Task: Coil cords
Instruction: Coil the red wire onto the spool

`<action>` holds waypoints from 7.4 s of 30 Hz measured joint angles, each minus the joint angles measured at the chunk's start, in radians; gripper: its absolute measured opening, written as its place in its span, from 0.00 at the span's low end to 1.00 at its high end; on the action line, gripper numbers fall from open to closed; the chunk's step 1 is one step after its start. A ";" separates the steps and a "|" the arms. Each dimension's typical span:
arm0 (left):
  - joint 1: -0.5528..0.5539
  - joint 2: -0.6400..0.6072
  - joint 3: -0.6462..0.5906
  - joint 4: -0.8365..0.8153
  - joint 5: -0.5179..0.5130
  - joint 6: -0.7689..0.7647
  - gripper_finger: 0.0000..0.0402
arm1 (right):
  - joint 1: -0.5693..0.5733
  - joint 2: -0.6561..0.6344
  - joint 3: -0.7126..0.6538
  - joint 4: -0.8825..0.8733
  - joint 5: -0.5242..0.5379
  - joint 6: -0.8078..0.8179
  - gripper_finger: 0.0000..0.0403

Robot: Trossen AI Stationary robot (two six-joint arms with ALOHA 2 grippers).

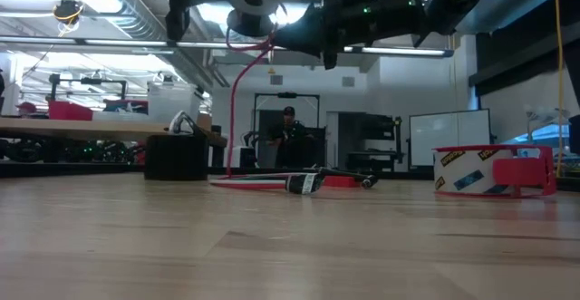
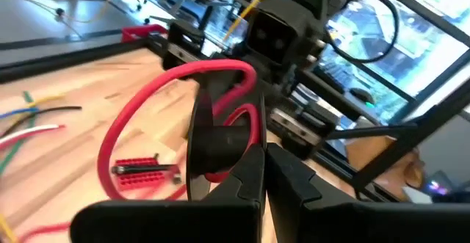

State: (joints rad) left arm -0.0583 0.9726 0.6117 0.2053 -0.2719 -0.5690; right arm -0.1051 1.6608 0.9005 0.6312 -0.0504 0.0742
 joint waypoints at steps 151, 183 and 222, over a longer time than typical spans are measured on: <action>-0.063 -0.423 0.000 -0.228 -0.249 0.808 0.00 | 0.001 0.087 0.315 -0.305 -0.087 0.711 0.09; -0.063 -0.422 0.000 -0.227 -0.249 0.822 0.00 | 0.000 0.092 0.315 -0.236 0.189 0.767 0.38; -0.062 0.112 0.000 0.044 0.235 0.601 0.00 | 0.141 -0.249 0.094 -0.850 -0.001 0.530 0.38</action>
State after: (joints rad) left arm -0.1200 1.0844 0.6117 0.2492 -0.0369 0.0317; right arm 0.0363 1.4117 0.9940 -0.2185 -0.0510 0.6046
